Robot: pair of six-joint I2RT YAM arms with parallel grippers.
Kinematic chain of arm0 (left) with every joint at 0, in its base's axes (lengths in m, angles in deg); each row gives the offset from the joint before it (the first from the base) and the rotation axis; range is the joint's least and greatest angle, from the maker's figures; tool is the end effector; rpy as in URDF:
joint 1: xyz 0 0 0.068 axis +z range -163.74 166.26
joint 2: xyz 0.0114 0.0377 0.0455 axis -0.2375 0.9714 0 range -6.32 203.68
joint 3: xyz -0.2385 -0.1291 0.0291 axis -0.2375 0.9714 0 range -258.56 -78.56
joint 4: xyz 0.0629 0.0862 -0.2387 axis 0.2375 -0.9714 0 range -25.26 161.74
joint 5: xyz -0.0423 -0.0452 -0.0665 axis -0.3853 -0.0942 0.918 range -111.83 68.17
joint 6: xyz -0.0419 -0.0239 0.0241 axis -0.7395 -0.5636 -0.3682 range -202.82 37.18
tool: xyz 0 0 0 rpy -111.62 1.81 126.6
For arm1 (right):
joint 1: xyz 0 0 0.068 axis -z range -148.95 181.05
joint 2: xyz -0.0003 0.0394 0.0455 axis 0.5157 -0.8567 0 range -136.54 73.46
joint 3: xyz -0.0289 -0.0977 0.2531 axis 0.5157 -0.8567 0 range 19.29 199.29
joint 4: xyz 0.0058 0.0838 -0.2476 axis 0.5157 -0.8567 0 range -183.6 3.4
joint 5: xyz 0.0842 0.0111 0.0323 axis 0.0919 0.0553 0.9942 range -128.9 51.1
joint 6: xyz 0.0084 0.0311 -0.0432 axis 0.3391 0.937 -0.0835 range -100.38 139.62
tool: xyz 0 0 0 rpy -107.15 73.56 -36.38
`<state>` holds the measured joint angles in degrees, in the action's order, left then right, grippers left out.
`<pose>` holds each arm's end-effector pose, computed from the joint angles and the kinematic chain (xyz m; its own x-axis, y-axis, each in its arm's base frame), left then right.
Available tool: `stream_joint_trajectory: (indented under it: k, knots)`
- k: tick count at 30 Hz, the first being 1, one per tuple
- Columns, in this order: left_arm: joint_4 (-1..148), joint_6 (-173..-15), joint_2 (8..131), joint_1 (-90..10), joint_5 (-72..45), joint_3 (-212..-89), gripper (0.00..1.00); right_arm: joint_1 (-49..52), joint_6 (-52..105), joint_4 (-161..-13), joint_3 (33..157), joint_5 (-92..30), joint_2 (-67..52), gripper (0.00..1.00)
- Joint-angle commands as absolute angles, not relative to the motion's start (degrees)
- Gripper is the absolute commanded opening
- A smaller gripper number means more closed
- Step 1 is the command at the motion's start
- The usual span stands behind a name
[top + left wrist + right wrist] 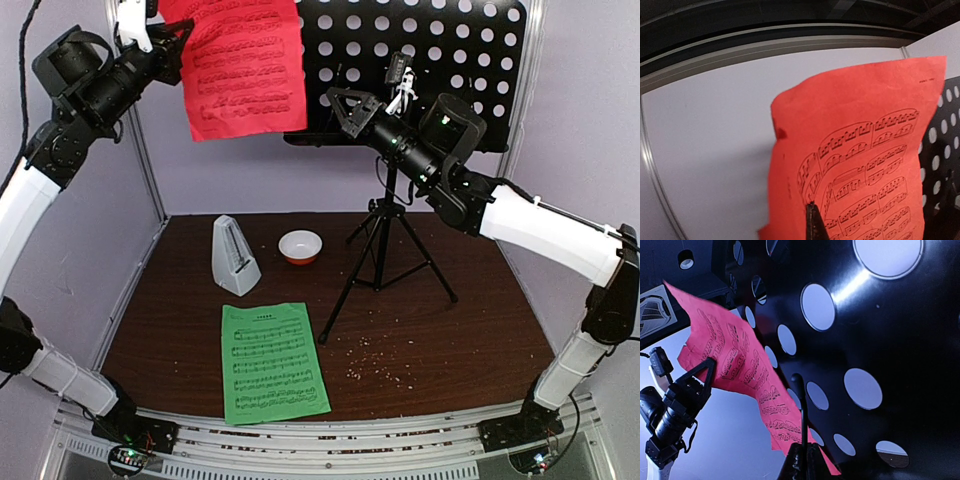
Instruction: Pack up the instrument practice props
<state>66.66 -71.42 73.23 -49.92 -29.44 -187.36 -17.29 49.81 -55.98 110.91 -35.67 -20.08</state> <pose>0.2097 -0.1475 0.5898 0.4202 -0.0647 -0.9051 0.4126 0.9020 0.1271 0.2507 0.2847 0.4814 -0.1157 0.6252 -0.7718 -0.8336 0.3614 0.4177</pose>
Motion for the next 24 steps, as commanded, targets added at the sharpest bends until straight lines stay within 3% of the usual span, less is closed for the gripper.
stream_joint_trajectory:
  k: [1, 14, 24]
  knots:
    - [60.3, -74.9, 70.9, -41.8, -29.7, -184.2, 0.00, -16.9, 50.2, -57.2, 109.8, -36.5, -20.4, 0.00]
    - [57.0, -74.1, 55.0, -39.2, -39.4, -162.3, 0.00, -16.9, 50.9, -56.9, 108.5, -31.5, -17.6, 0.32]
    - [40.7, -82.8, 46.2, -39.2, -23.6, -153.3, 0.00, -16.9, 47.9, -58.6, 104.7, -28.5, -11.9, 0.61]
